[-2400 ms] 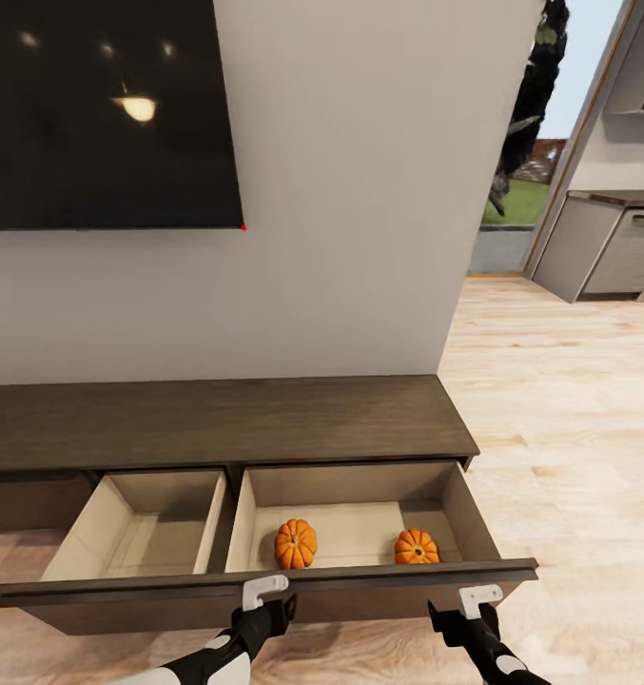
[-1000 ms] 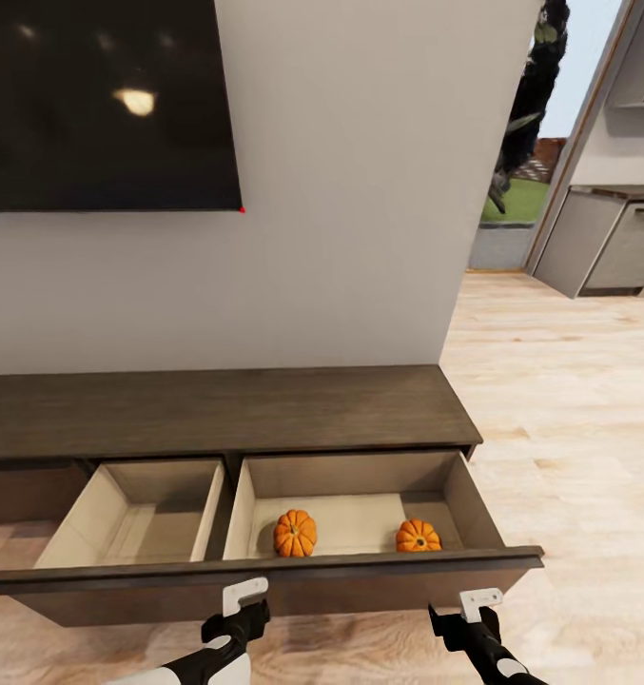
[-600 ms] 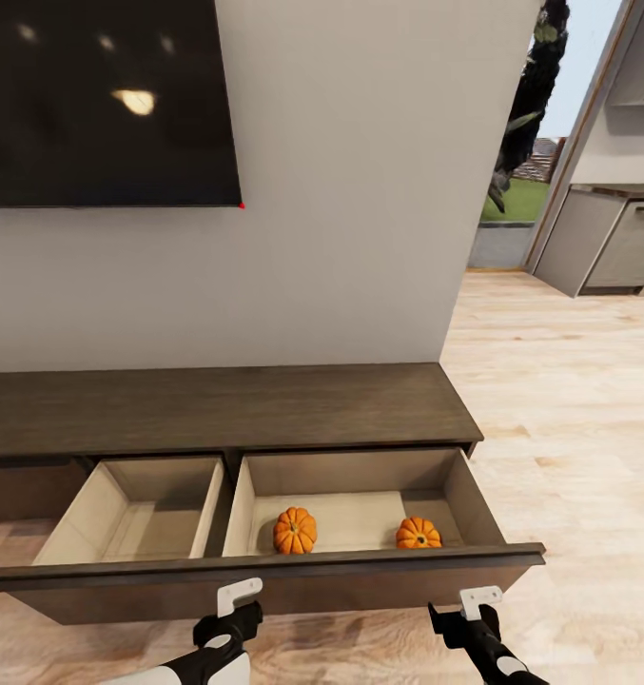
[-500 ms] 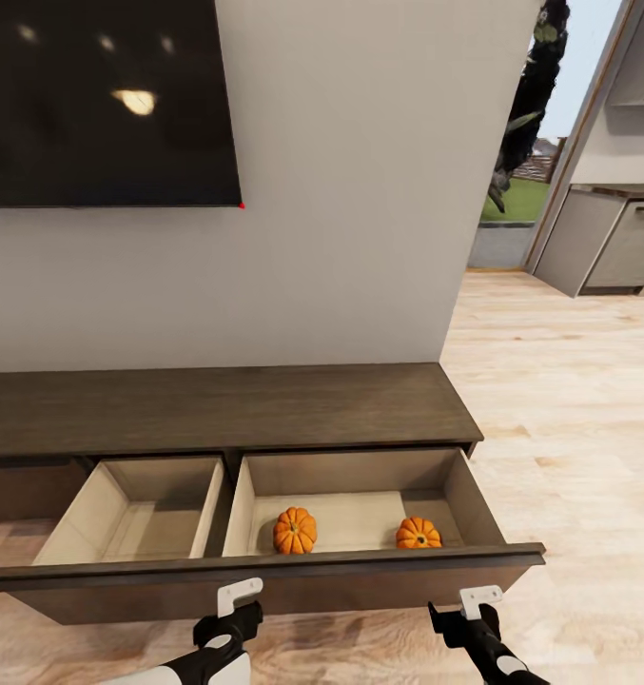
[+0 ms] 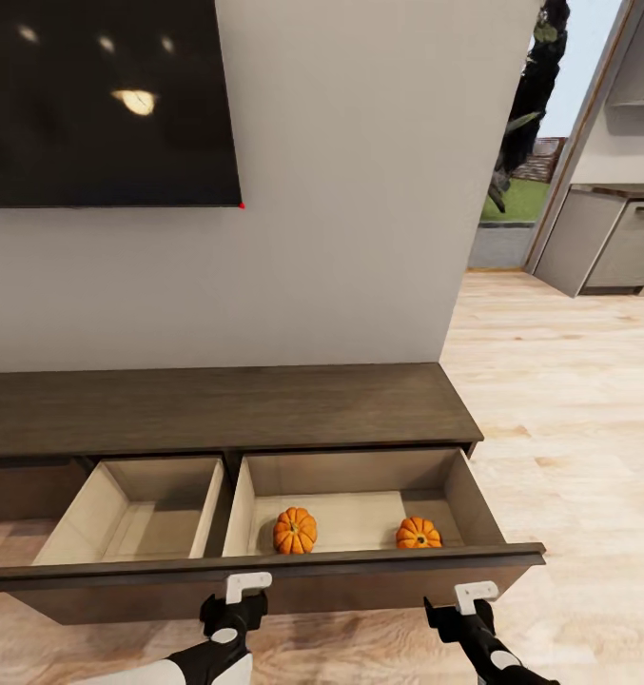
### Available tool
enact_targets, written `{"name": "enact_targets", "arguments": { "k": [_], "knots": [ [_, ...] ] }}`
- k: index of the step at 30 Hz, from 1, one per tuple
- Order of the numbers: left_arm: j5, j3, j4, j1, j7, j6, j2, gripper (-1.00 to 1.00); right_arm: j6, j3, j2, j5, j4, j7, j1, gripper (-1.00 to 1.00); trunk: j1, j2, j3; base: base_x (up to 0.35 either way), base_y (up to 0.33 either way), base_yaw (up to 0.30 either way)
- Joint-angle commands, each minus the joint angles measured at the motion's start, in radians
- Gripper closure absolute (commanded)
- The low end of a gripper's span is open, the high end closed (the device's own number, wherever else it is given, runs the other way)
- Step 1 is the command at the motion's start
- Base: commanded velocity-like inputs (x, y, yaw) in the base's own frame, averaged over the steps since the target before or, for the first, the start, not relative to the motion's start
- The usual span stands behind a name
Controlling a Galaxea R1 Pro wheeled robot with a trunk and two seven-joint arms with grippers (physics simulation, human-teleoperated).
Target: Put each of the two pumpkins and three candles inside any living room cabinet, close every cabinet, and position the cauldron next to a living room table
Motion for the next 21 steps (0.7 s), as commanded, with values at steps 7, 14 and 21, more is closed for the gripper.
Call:
{"name": "enact_targets", "arguments": {
  "k": [7, 14, 21],
  "knots": [
    [-0.038, 0.001, 0.000, -0.002, -0.002, -0.001, 0.000, -1.00, 0.000, 0.000, 0.019, 0.001, -0.001, 0.000, -0.007, -1.00, 0.000, 0.000, 0.000, 0.000, 0.000, 0.000],
    [-0.040, 0.001, -0.003, -0.002, -0.008, -0.002, 0.002, -1.00, 0.000, 0.000, 0.020, 0.002, -0.012, 0.001, -0.011, -1.00, 0.000, 0.000, 0.000, 0.000, 0.000, 0.000],
    [-0.040, 0.002, -0.008, -0.002, -0.010, -0.007, 0.003, -1.00, 0.000, 0.002, 0.020, 0.008, -0.029, 0.001, -0.012, -1.00, 0.000, 0.000, 0.000, 0.000, 0.000, 0.000]
  ]
}}
